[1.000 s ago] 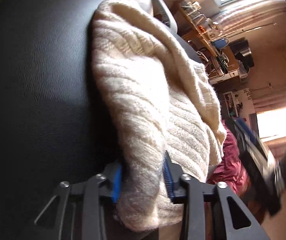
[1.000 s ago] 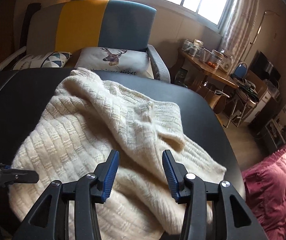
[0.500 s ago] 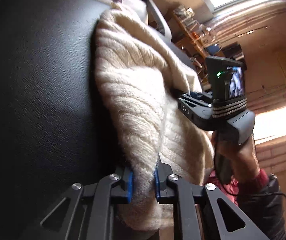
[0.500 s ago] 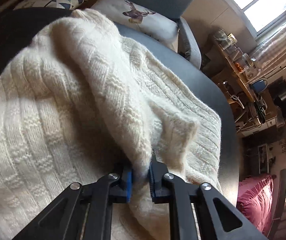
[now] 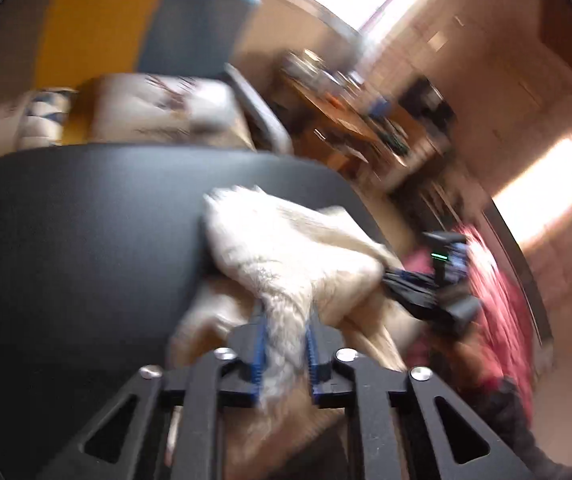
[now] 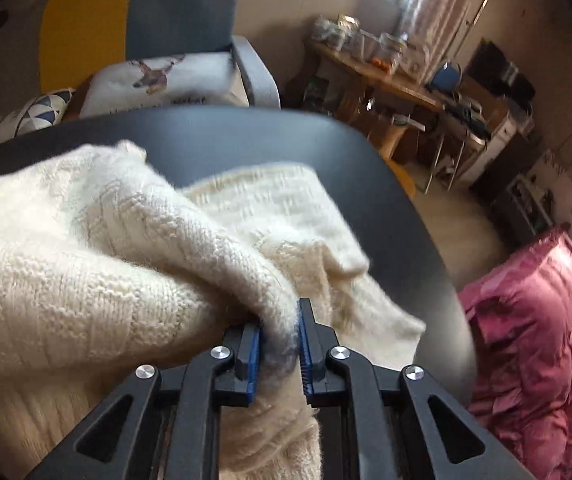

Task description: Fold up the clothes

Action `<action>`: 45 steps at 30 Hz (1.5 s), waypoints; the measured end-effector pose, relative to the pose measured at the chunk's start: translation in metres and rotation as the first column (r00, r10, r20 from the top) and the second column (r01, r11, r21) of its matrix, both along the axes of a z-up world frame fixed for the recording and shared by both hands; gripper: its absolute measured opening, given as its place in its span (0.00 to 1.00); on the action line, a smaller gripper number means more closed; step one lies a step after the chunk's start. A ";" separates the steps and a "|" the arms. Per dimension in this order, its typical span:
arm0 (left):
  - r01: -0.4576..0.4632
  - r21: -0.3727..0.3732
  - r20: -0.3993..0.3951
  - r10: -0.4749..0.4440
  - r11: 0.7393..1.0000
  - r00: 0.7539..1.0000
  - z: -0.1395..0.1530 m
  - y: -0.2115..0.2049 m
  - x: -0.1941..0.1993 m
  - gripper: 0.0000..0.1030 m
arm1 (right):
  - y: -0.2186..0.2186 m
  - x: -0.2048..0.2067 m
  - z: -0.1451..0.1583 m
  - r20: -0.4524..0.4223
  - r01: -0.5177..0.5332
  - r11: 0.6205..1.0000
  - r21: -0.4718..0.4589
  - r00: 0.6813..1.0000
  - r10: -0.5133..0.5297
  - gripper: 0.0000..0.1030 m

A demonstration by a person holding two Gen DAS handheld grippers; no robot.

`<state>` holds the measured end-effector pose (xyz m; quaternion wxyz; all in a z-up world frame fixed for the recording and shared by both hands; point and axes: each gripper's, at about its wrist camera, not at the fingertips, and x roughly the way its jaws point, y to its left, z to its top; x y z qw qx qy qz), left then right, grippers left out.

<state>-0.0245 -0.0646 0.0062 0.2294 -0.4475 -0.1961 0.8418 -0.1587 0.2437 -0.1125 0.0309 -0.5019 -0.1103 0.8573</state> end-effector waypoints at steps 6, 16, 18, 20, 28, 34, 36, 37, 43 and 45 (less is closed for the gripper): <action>0.306 0.183 0.108 -0.328 0.934 0.938 -0.042 0.040 0.037 0.36 | 0.043 0.033 -0.035 0.069 0.132 0.988 -0.077 0.989 -0.127 0.25; -0.150 0.094 0.225 0.126 0.984 0.966 -0.094 -0.104 -0.021 0.41 | 0.019 0.053 0.044 -0.110 0.024 0.982 -0.189 0.993 -0.045 0.36; -0.191 0.128 0.290 0.147 0.973 0.946 -0.110 -0.118 -0.041 0.41 | -0.010 0.049 0.056 -0.139 -0.058 0.982 -0.178 0.990 0.033 0.36; -0.212 0.212 0.368 0.123 0.954 0.922 -0.128 -0.122 -0.061 0.41 | -0.034 0.042 0.062 -0.134 -0.109 0.978 -0.176 0.987 0.086 0.36; -0.192 0.401 0.477 -0.025 0.896 0.878 -0.137 -0.084 -0.069 0.47 | -0.090 0.039 0.039 -0.071 -0.206 0.933 -0.296 0.978 0.194 0.36; -0.222 0.380 0.557 -0.030 0.898 0.830 -0.156 -0.067 -0.079 0.54 | -0.095 0.029 0.019 -0.037 -0.189 0.927 -0.323 0.982 0.187 0.36; -0.226 0.332 0.564 -0.001 0.916 0.826 -0.163 -0.057 -0.086 0.36 | -0.092 0.027 0.014 -0.028 -0.171 0.928 -0.332 0.985 0.171 0.36; -0.231 0.307 0.566 0.019 0.923 0.824 -0.166 -0.054 -0.088 0.26 | -0.091 0.026 0.011 -0.024 -0.162 0.928 -0.336 0.986 0.163 0.36; -0.264 0.233 0.399 0.155 0.936 0.903 -0.132 -0.063 -0.072 0.13 | -0.096 0.025 -0.018 0.037 -0.130 0.933 -0.336 0.988 0.151 0.36; -0.249 0.213 0.282 0.184 0.945 0.941 -0.106 -0.067 -0.062 0.13 | -0.098 0.028 -0.036 0.069 -0.123 0.934 -0.336 0.986 0.154 0.36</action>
